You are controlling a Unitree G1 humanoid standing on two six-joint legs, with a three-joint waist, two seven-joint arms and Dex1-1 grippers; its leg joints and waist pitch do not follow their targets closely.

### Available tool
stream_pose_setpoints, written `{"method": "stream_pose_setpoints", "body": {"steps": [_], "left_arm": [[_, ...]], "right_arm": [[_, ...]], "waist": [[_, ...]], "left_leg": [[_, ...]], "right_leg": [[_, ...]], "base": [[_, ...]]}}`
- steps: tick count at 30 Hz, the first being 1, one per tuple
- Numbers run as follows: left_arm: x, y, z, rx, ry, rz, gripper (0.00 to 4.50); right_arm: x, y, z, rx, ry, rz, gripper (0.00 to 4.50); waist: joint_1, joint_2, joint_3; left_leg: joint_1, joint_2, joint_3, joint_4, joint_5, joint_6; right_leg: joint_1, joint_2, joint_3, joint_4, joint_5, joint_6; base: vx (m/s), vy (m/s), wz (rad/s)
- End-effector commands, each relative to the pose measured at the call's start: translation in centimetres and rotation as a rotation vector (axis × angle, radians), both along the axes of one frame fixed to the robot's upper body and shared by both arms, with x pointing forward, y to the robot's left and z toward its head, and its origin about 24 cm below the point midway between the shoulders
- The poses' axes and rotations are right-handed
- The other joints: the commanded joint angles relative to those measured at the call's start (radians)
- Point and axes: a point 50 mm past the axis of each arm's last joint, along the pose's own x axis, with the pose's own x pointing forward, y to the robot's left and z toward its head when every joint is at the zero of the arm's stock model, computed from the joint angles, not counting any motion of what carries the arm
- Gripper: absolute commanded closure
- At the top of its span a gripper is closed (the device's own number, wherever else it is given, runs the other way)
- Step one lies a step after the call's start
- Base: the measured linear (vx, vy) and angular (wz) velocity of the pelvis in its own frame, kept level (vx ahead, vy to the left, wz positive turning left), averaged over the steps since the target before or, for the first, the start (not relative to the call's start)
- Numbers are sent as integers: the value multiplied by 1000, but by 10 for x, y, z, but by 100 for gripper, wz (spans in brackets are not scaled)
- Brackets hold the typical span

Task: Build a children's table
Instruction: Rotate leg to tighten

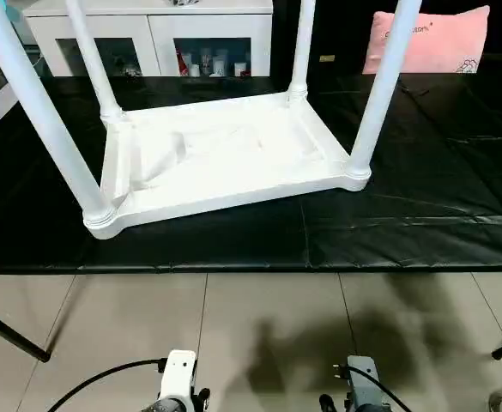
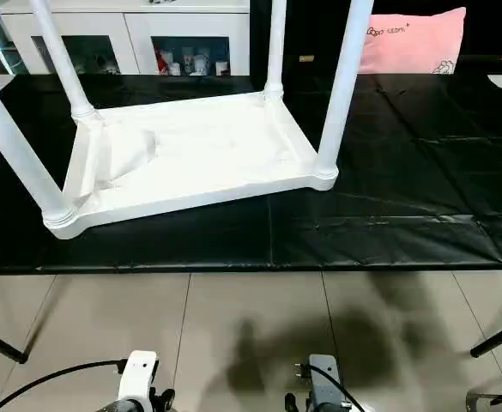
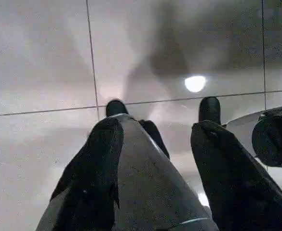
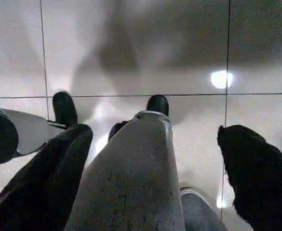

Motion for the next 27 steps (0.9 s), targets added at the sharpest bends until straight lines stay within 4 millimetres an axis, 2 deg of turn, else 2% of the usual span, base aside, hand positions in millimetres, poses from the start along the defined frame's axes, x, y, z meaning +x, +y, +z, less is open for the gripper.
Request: {"method": "stream_pose_setpoints", "body": {"steps": [1,27], "left_arm": [[-1,2,-1,5,11,3,190],[-1,2,-1,5,11,3,190]], "right_arm": [[-6,0,-2,-3,23,8,0],[-6,0,-2,-3,23,8,0]], "waist": [[-3,-4,-26],[-2,-4,-27]], "left_leg": [[18,98,-45,-101,-381,9],[18,99,-43,-101,-364,15]], "right_leg": [[13,-100,53,-93,-264,-227],[14,-100,52,-92,-235,-235]], "base": [[0,0,0],[0,0,0]]}}
